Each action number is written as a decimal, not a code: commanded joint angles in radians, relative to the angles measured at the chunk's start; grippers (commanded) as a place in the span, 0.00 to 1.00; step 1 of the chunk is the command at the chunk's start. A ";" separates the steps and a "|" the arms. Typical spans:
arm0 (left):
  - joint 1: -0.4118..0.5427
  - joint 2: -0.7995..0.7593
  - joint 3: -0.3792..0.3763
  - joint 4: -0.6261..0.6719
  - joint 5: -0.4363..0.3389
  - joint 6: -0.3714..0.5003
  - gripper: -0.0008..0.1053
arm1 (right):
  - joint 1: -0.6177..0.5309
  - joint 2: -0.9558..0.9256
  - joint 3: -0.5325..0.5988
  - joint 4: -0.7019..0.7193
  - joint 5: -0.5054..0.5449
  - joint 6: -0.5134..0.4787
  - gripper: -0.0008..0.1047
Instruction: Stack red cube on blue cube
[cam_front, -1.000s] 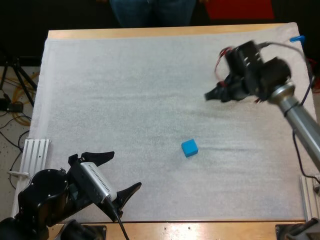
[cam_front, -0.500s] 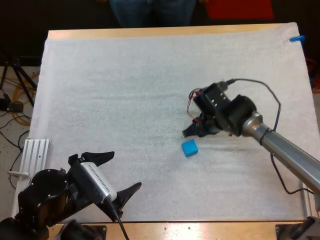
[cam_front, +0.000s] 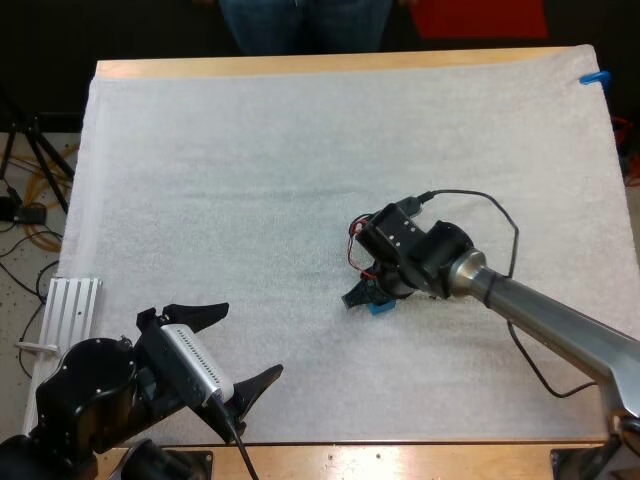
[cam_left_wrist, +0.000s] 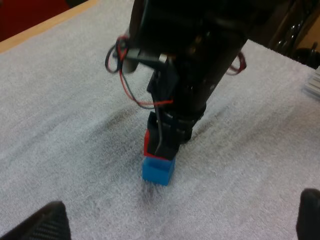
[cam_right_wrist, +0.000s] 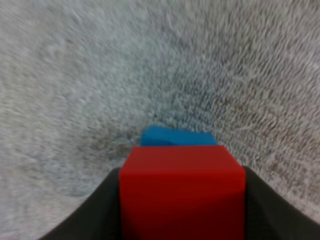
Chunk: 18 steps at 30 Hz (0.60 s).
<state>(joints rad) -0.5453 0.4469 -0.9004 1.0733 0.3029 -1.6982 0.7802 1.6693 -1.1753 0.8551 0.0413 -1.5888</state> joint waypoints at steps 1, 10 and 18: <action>-0.005 0.002 -0.005 -0.001 0.007 -0.002 0.83 | 0.003 0.002 -0.002 -0.005 -0.009 0.004 0.08; -0.005 0.002 -0.005 -0.001 0.007 -0.002 0.83 | 0.003 0.025 -0.002 -0.005 -0.017 0.008 0.14; -0.005 0.002 -0.005 -0.001 0.007 -0.002 0.83 | 0.003 0.025 -0.002 -0.005 -0.023 0.008 0.56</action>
<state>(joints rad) -0.5453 0.4469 -0.9004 1.0733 0.3029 -1.6982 0.7802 1.6981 -1.1753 0.8551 0.0271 -1.5842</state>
